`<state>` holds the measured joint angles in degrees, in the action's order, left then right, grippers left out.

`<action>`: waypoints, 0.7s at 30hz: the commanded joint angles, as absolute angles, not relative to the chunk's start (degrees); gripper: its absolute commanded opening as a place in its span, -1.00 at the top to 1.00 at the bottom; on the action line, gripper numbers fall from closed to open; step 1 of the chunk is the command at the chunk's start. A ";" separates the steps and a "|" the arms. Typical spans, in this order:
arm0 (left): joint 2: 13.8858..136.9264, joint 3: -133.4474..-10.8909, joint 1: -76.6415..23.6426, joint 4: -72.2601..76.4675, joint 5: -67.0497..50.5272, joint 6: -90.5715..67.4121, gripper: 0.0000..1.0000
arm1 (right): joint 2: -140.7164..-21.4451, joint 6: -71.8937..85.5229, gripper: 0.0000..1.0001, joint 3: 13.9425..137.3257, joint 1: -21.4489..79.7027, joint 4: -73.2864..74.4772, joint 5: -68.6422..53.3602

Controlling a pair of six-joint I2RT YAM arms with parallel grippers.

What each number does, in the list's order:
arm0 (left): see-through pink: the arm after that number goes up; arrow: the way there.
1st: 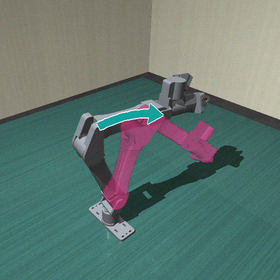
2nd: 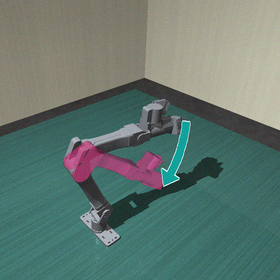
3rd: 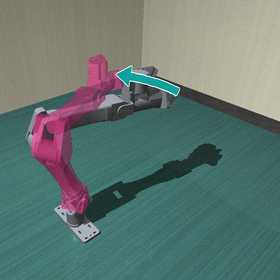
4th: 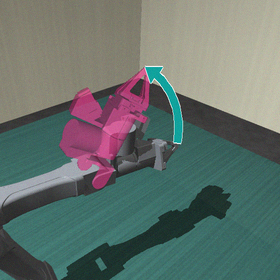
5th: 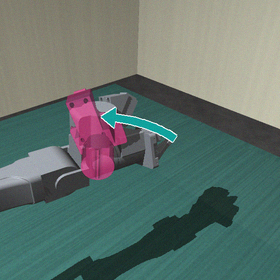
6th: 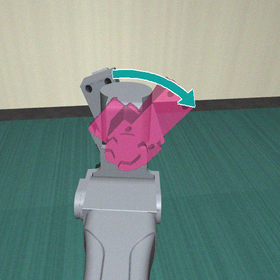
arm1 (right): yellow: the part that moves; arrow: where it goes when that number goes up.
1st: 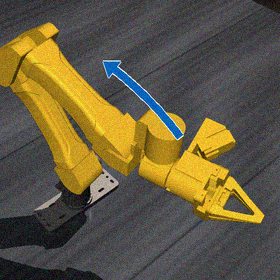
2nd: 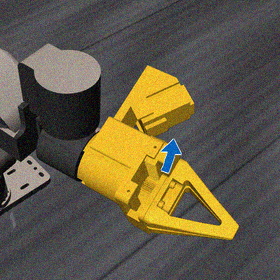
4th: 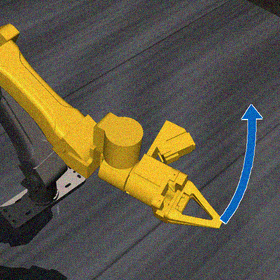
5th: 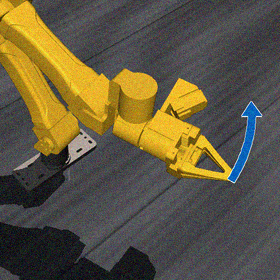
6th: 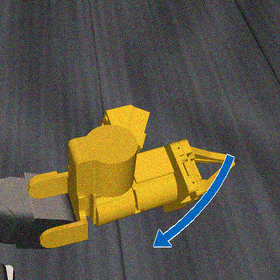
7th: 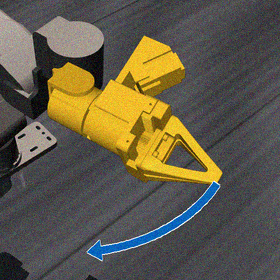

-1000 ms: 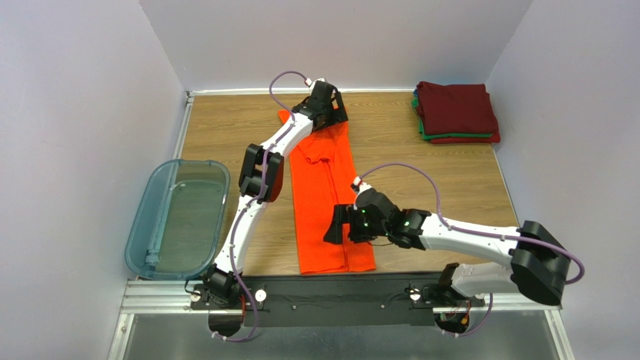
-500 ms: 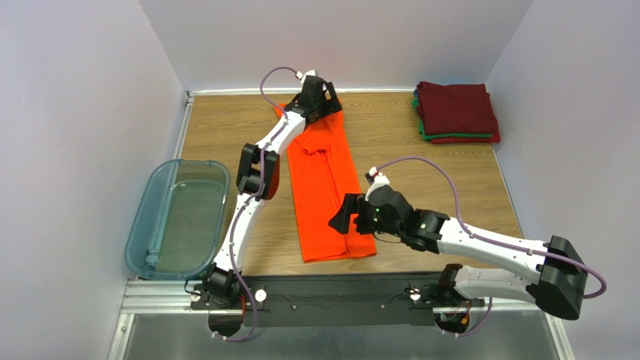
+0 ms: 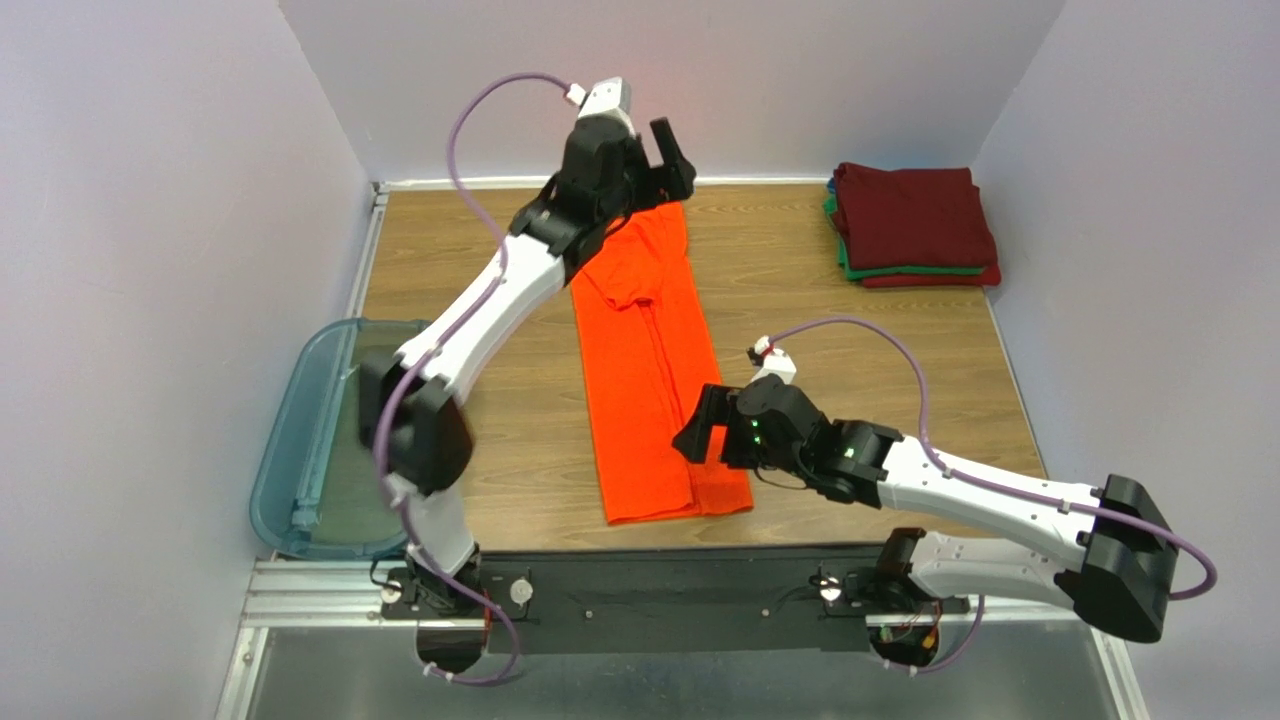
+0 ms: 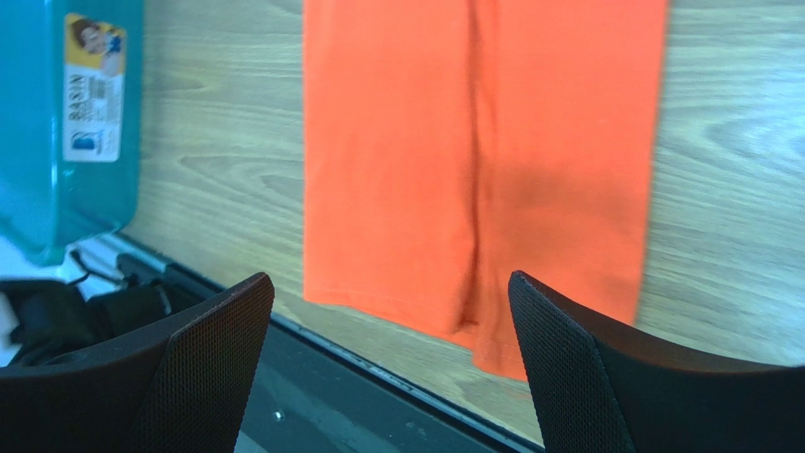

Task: Fold and stack the t-shirts
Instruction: Fold the tshirt

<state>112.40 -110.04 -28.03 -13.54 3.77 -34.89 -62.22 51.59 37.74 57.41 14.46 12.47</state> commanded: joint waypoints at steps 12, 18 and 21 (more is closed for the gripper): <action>65.06 -39.50 -45.78 -13.44 10.90 -57.64 -0.97 | -55.90 53.80 -1.00 34.89 53.35 25.75 24.61; 58.54 -30.68 -52.29 -19.94 5.63 -66.61 -0.97 | -59.94 52.56 -1.00 35.07 52.65 25.93 22.24; 58.80 -28.13 -54.05 -21.45 2.73 -68.73 -0.97 | -61.52 52.38 -1.00 34.81 52.56 26.02 20.84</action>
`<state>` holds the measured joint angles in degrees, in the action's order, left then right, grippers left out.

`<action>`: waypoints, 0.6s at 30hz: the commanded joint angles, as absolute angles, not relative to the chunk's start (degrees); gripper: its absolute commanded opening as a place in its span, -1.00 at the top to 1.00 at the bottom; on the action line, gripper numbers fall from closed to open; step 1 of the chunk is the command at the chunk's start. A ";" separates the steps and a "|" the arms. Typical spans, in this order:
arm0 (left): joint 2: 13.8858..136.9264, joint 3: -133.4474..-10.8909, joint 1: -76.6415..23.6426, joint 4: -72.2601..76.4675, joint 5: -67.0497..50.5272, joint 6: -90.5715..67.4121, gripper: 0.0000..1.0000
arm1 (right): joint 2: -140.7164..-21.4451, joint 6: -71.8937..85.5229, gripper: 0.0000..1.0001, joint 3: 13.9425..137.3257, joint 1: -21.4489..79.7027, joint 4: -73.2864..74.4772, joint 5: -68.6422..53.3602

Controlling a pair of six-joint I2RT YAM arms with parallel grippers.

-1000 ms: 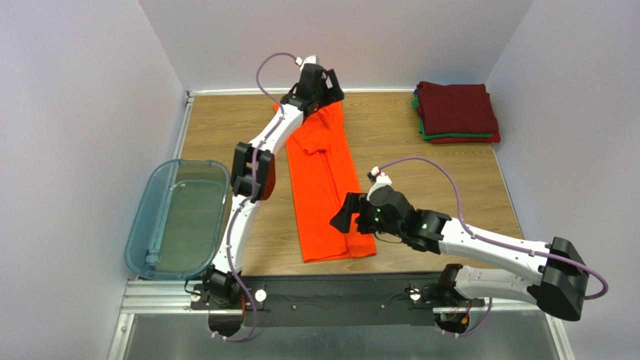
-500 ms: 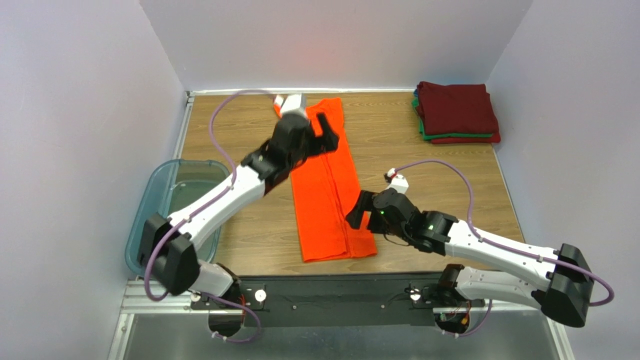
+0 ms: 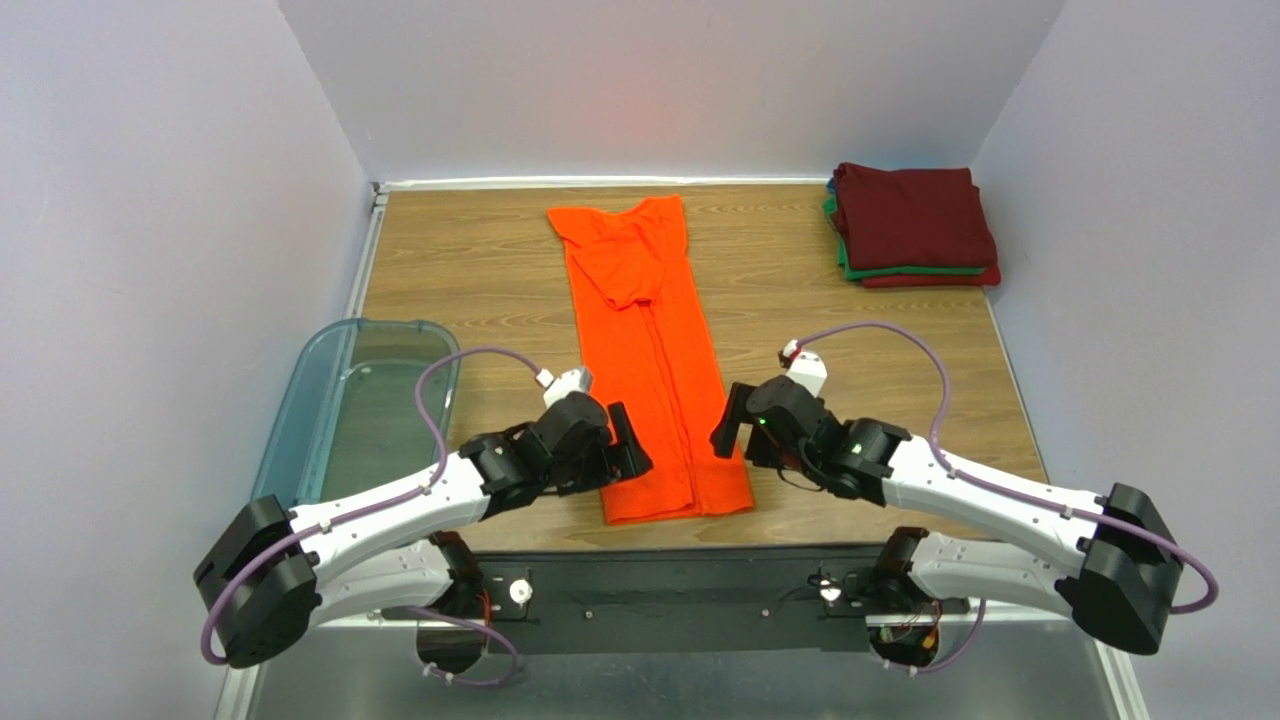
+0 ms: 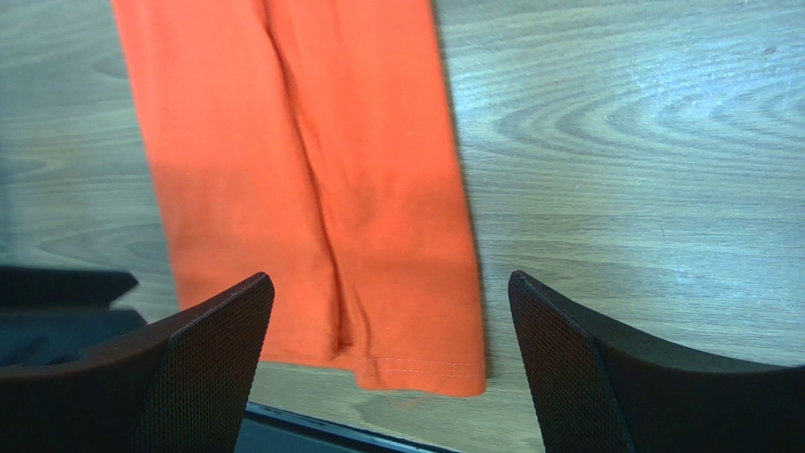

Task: Fold and stack the t-shirts
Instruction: Fold the tshirt

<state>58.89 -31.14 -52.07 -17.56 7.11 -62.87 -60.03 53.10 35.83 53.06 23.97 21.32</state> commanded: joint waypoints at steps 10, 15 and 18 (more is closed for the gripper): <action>61.52 -24.26 -54.93 -23.47 0.35 -68.21 -0.47 | -62.58 53.35 -1.00 32.26 52.47 25.93 17.75; 63.01 -23.56 -55.11 -23.20 -2.81 -67.15 -0.02 | -62.14 54.31 -1.00 31.29 52.56 25.93 17.41; 63.28 -23.03 -55.11 -23.29 -3.69 -66.80 0.16 | -62.58 54.58 -1.00 31.20 52.56 25.93 17.23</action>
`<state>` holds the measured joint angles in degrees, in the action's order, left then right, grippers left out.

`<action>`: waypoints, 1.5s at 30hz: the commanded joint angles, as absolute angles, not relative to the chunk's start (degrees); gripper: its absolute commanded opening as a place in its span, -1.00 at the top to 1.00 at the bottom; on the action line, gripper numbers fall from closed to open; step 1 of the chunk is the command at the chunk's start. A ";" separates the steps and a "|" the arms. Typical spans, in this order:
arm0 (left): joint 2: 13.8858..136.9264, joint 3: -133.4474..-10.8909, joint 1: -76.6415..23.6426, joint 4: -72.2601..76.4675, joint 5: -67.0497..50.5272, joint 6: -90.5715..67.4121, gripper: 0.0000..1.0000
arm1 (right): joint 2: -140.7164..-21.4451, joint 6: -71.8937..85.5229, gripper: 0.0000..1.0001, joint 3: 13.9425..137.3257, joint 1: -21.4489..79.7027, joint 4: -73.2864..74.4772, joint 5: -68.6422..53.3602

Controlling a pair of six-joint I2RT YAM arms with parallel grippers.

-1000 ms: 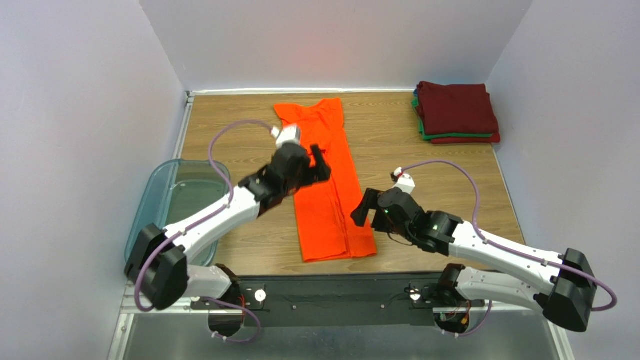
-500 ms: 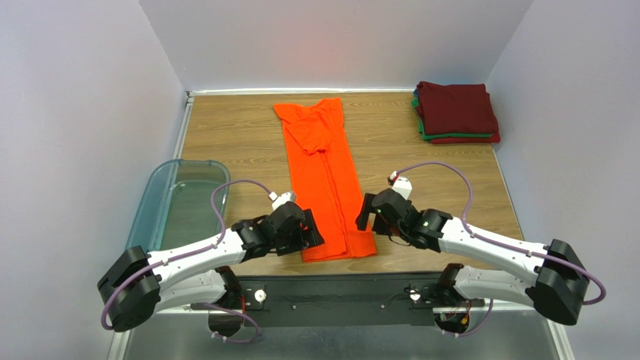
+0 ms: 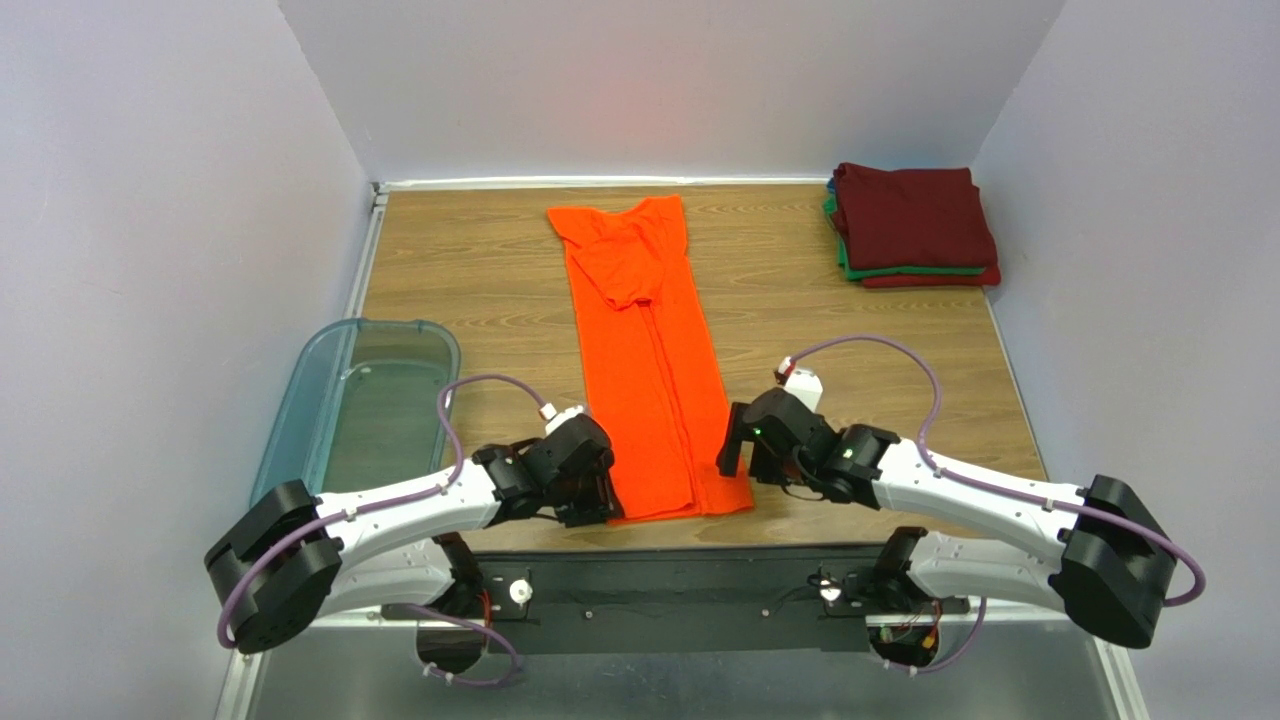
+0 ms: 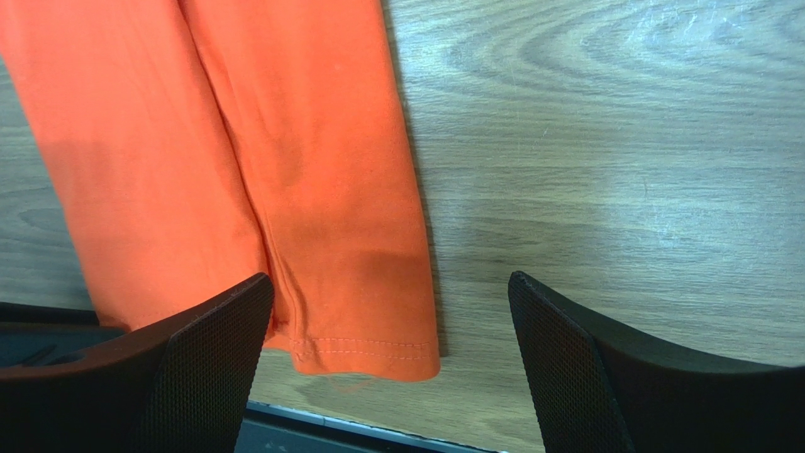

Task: Fold and stack the t-shirts
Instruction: Fold the tshirt

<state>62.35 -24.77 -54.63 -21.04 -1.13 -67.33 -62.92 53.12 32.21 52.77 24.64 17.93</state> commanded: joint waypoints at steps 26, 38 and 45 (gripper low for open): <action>63.20 -22.32 -55.11 -23.03 -2.72 -66.09 1.00 | -63.27 55.72 -0.11 26.54 52.56 25.93 8.53; 62.67 -22.94 -55.11 -21.01 -2.02 -66.01 1.00 | -69.70 51.87 0.78 29.26 52.56 23.82 3.78; 60.65 -26.88 -55.02 -23.46 2.10 -65.92 1.00 | -69.08 48.08 0.97 35.15 52.47 23.91 6.76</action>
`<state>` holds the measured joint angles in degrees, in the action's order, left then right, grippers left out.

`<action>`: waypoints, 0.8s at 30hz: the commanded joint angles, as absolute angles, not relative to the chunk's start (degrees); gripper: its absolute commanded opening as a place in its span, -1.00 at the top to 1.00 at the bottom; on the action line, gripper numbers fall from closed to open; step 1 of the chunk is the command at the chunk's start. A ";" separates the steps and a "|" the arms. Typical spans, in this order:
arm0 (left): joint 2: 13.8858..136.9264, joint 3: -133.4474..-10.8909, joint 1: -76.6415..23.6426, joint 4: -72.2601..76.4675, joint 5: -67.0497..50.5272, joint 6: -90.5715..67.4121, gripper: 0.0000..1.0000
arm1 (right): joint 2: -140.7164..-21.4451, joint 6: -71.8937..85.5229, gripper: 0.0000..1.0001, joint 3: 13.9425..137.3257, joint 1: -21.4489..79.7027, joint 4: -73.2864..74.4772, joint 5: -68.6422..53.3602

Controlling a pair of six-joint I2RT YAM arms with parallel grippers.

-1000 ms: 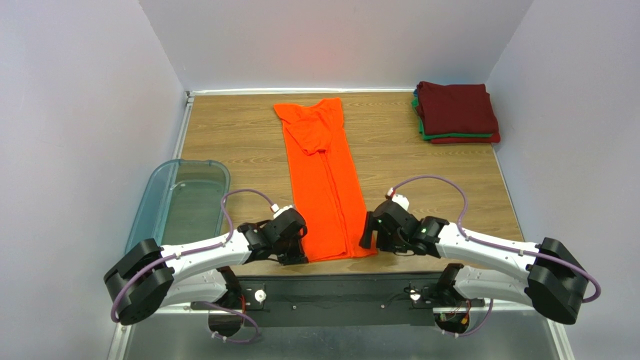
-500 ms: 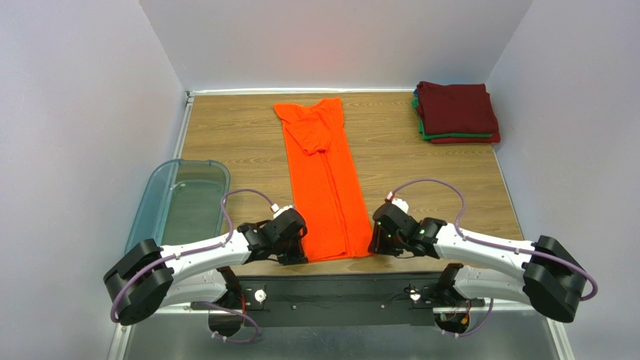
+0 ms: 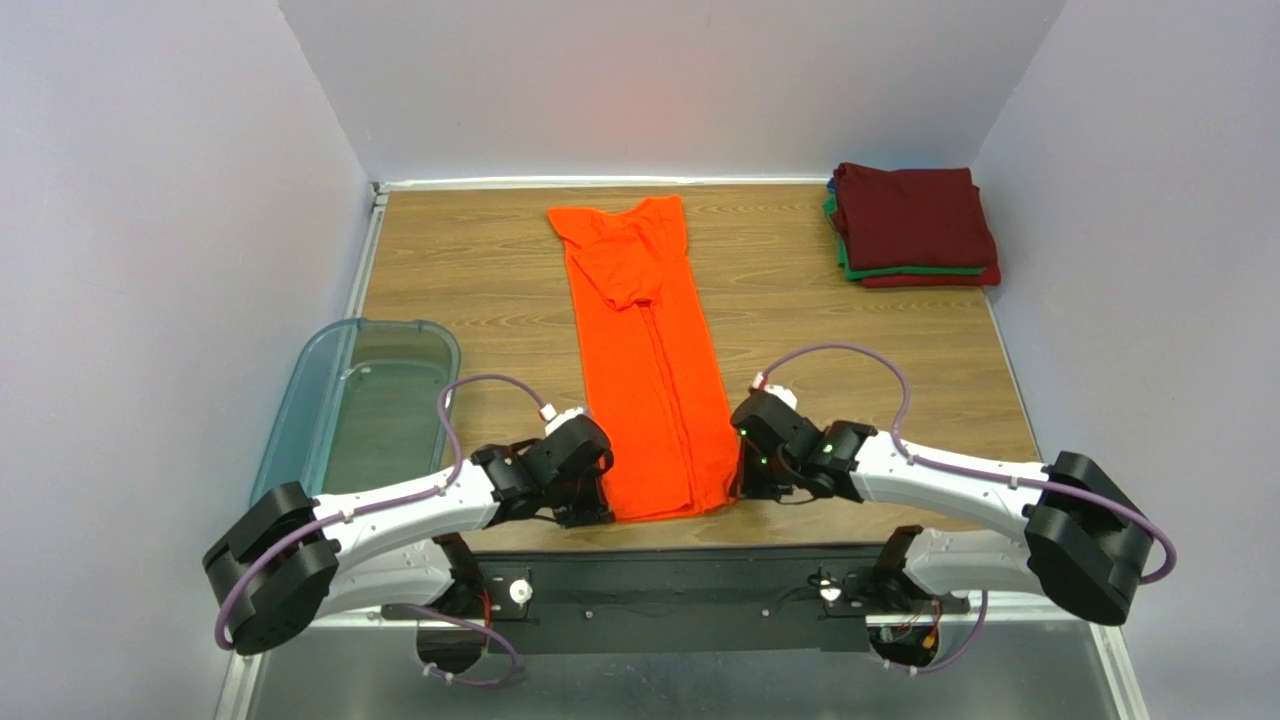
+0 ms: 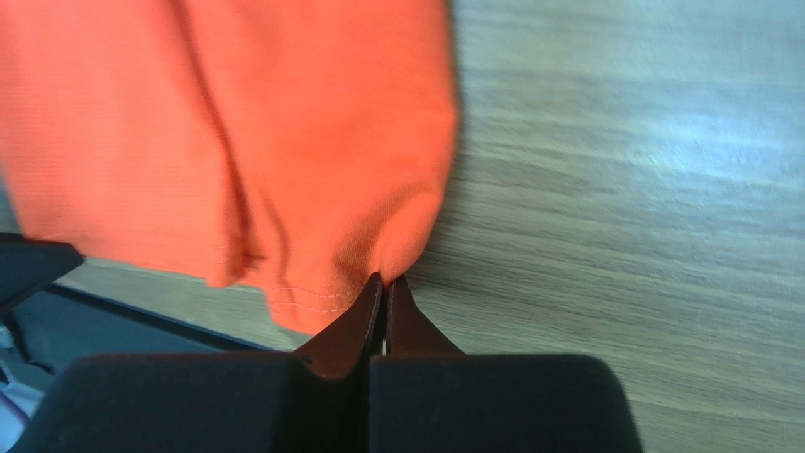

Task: Fold and stack the t-shirts
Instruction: Fold the tshirt

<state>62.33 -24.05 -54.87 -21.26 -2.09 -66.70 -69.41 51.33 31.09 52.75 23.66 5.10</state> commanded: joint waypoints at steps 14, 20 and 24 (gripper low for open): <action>62.40 -37.17 -43.96 -18.83 8.62 -56.88 1.00 | -77.07 43.24 0.98 50.35 51.07 23.91 18.45; 64.86 -40.07 -36.75 -12.14 7.21 -50.99 1.00 | -84.63 41.13 0.99 59.13 46.59 23.82 21.44; 71.25 -45.07 -33.85 -11.51 7.03 -45.02 1.00 | -88.50 39.99 0.99 64.24 43.69 23.29 21.10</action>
